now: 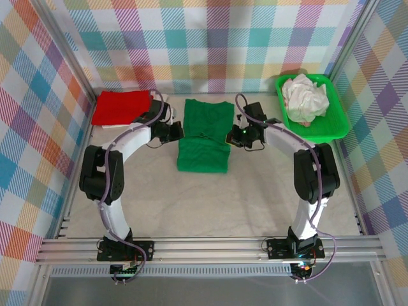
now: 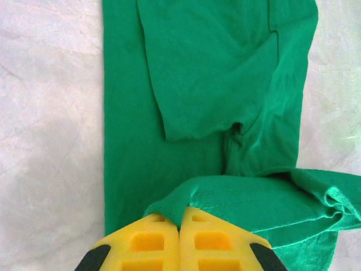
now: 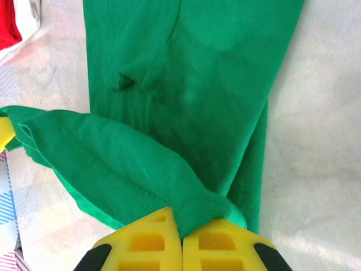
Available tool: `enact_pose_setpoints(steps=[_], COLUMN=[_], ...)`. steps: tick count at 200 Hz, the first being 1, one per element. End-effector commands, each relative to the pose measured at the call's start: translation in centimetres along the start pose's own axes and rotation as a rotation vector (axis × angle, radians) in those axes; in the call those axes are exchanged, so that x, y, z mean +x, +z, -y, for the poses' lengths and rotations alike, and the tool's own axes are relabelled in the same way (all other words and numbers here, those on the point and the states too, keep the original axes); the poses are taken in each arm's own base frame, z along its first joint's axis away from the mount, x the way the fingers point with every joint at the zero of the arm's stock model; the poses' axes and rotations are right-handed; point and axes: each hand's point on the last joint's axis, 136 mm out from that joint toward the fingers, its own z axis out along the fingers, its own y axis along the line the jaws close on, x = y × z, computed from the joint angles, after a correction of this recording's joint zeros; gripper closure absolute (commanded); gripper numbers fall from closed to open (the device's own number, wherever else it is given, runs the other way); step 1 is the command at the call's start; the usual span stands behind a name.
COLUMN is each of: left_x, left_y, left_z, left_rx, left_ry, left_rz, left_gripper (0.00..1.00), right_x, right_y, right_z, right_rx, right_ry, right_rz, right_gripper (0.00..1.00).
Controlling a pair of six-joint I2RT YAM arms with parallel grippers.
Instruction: Fold and stack the t-shirts
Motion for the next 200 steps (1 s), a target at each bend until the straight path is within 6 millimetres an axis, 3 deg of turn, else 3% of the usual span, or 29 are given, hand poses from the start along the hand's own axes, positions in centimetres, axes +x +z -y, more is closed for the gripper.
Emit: enact_pose_setpoints(steps=[1, 19, 26, 32, 43, 61, 78, 91, 103, 126, 139, 148, 165, 200], left_x=[-1.3, -2.6, -3.4, -4.0, -5.4, -7.0, -6.7, -4.7, -2.1, 2.6, 4.1, 4.6, 3.9, 0.2], left_y=[1.1, 2.4, 2.8, 3.1, 2.7, 0.3, -3.6, -5.4, -5.7, -4.0, -2.5, -1.3, 0.6, 4.5], left_z=[-0.6, -0.9, -1.0, -1.3, -1.4, 0.1, 1.8, 3.1, 3.9, 4.6, 4.2, 4.1, 4.0, 4.3], left_rx=[-0.008, -0.025, -0.03, -0.044, -0.067, -0.051, -0.043, -0.023, 0.015, 0.099, 0.11, 0.12, 0.11, 0.104], left_ry=[0.008, 0.02, 0.035, 0.036, 0.028, 0.042, 0.067, 0.093, 0.115, 0.131, 0.142, 0.15, 0.177, 0.221], left_rz=[-0.008, 0.001, 0.01, 0.011, 0.02, 0.089, 0.189, 0.232, 0.243, 0.191, 0.158, 0.129, 0.112, 0.133], left_gripper=[1.0, 0.99, 0.87, 0.84, 0.77, 0.49, 0.41, 0.41, 0.44, 0.53, 0.57, 0.61, 0.64, 0.67], right_x=[-2.4, -4.1, -4.9, -5.5, -6.5, -7.2, -5.7, -2.9, -0.2, 3.8, 5.0, 5.1, 3.4, -1.0], right_y=[0.6, 1.1, 1.3, 1.4, 1.3, -0.6, -2.8, -3.3, -3.3, -2.1, -0.6, 0.7, 2.6, 6.3], right_z=[-0.4, -0.2, 0.1, 0.2, 0.5, -0.4, -2.4, -3.7, -4.9, -6.0, -6.1, -5.2, -4.4, -3.5], right_rx=[-0.012, 0.002, 0.008, 0.006, 0.027, 0.036, -0.017, -0.061, -0.124, -0.233, -0.245, -0.209, -0.153, -0.086], right_ry=[-0.044, -0.031, -0.024, -0.023, -0.01, -0.03, -0.074, -0.123, -0.145, -0.116, -0.121, -0.104, -0.109, -0.123], right_rz=[0.029, 0.043, 0.059, 0.069, 0.068, 0.095, 0.115, 0.096, 0.069, 0.007, -0.028, -0.053, -0.036, 0.017], right_gripper=[0.99, 0.96, 0.84, 0.73, 0.63, 0.6, 0.59, 0.6, 0.62, 0.72, 0.74, 0.76, 0.77, 0.78])
